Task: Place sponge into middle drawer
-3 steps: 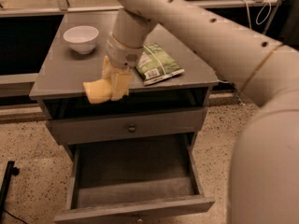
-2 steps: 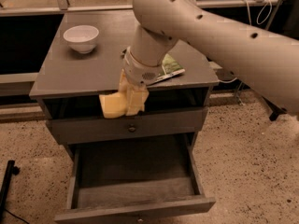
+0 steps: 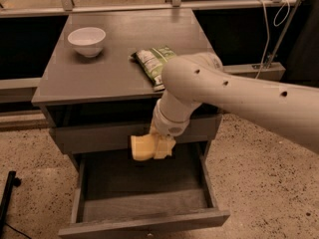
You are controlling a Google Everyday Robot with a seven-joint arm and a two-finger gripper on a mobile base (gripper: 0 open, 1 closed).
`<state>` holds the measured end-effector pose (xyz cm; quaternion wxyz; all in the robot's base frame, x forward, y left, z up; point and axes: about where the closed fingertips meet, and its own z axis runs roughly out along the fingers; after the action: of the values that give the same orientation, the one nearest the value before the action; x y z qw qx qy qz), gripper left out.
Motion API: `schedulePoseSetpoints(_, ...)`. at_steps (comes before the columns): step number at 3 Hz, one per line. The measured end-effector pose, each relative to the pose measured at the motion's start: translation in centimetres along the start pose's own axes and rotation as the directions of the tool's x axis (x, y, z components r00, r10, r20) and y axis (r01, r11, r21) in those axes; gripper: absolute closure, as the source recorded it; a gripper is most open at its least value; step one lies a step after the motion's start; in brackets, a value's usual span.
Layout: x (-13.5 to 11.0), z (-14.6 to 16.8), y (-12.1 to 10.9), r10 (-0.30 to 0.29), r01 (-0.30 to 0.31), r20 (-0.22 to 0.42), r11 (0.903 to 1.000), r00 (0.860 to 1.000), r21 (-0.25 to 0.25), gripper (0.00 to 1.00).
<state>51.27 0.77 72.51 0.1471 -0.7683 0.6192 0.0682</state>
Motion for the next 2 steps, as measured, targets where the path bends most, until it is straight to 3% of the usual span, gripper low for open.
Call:
schedulePoseSetpoints(1, 4.3, 5.0, 2.2, 0.12, -0.12, -0.025, 0.9927, 0.992, -0.01, 1.0)
schedulePoseSetpoints(2, 7.2, 9.3, 3.5, 0.228, -0.228, -0.012, 0.9734, 0.974, -0.022, 0.96)
